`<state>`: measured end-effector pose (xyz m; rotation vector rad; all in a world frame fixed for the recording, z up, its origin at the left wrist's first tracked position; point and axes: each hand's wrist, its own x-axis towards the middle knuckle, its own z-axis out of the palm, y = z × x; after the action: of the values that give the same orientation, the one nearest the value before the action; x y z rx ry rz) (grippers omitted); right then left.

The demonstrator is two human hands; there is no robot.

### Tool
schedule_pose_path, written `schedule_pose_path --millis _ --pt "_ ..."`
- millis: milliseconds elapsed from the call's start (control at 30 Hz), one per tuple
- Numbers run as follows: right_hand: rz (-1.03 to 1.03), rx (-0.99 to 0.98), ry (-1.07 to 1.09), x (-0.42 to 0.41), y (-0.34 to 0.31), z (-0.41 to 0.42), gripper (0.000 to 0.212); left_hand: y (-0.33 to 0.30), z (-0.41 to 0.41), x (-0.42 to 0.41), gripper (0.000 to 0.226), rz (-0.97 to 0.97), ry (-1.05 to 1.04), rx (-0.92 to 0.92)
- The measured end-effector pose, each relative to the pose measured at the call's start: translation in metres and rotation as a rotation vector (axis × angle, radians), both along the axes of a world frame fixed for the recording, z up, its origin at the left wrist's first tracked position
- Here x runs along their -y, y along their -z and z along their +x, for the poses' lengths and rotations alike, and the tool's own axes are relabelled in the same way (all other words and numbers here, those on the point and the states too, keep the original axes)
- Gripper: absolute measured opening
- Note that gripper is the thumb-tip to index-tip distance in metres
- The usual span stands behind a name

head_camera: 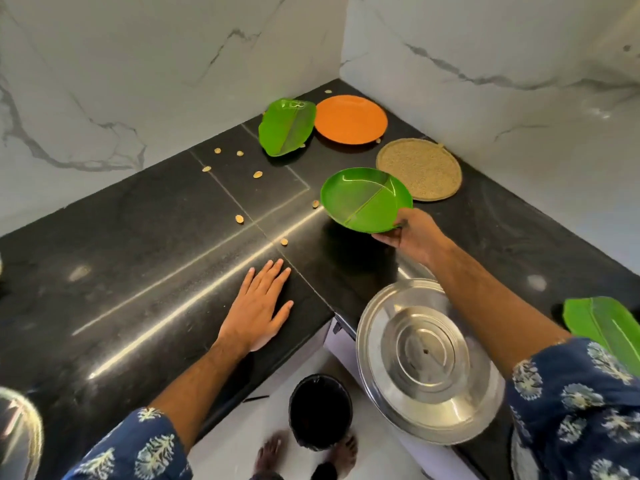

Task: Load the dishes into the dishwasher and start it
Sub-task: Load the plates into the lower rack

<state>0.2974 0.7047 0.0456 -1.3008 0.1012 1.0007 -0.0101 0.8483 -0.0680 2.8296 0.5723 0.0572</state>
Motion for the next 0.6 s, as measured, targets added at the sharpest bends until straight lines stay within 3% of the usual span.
schedule_pose_path --millis 167,367,600 --pt "0.091 -0.086 0.116 0.095 -0.043 -0.068 0.047 0.0 -0.004 0.0 0.062 -0.009 0.05 0.024" --pt "0.093 -0.1 0.374 0.21 -0.05 -0.193 0.036 -0.002 -0.017 0.025 0.052 -0.002 0.289 0.142" --pt "0.014 -0.063 0.701 0.348 -0.025 -0.323 0.023 0.01 -0.057 0.141 0.027 0.065 0.857 0.205"
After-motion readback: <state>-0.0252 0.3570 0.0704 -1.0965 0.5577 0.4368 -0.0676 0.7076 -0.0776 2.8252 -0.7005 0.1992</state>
